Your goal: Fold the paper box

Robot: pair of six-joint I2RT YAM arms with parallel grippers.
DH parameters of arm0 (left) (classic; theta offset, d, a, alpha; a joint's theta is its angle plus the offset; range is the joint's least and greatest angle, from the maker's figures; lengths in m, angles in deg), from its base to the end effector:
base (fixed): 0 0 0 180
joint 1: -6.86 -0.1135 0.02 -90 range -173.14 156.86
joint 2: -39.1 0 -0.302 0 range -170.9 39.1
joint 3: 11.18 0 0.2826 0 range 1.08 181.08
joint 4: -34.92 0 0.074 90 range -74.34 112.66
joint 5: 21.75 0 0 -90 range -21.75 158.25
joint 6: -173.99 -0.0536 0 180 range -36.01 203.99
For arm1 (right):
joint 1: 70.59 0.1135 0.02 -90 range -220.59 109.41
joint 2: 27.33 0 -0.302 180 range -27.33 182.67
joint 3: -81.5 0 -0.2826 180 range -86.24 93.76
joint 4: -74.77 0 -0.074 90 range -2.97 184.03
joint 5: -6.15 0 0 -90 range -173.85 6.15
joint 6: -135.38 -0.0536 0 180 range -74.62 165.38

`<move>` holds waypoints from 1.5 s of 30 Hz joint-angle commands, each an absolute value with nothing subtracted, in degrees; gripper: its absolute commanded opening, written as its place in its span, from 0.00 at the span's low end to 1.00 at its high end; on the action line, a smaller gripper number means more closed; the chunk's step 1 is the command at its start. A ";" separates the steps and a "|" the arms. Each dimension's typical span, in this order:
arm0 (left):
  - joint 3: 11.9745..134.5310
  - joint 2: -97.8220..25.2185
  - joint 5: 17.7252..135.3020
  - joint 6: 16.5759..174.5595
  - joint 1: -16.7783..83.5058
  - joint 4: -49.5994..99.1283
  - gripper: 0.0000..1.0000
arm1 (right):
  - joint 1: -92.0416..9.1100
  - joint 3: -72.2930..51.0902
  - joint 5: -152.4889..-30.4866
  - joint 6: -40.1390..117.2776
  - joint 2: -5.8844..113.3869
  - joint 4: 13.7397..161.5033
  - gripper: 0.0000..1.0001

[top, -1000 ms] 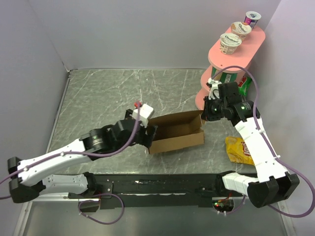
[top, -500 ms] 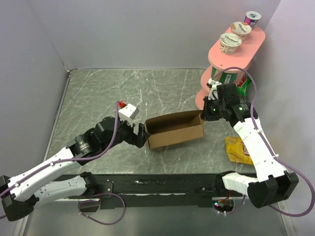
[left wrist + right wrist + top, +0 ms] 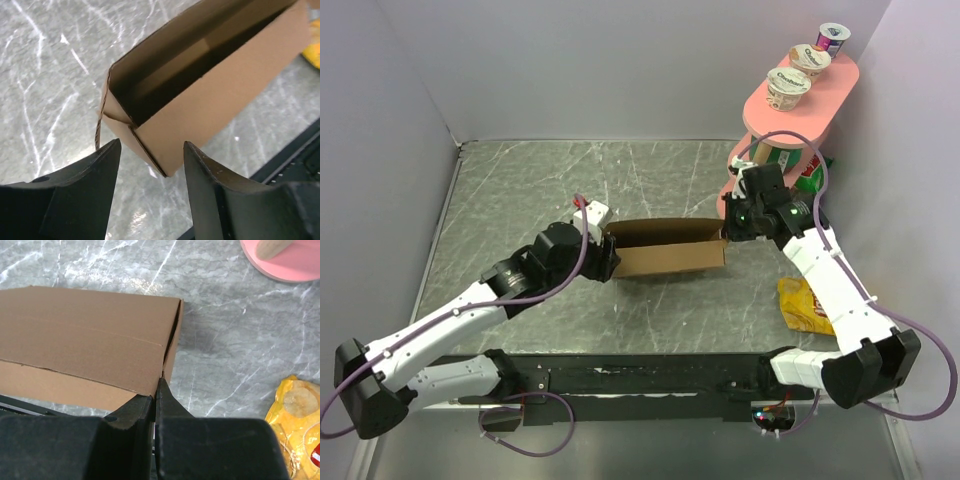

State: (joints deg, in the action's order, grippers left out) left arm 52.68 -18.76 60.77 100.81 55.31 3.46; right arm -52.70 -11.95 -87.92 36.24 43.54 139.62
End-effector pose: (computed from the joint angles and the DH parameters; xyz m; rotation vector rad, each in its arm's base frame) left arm 0.1745 -0.1863 0.3441 0.4796 2.0051 -0.5881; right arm 0.2619 0.0885 0.3788 -0.2190 2.4387 0.2975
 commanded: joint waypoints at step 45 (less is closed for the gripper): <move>63.14 -48.25 78.01 94.35 60.04 38.65 0.60 | -48.62 -0.80 -85.17 33.26 53.44 146.00 0.00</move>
State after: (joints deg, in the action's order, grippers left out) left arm 60.79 -46.59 80.79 94.14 60.56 33.12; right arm -49.51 -2.82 -83.75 34.38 52.81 143.38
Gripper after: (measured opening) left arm 0.594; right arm 0.054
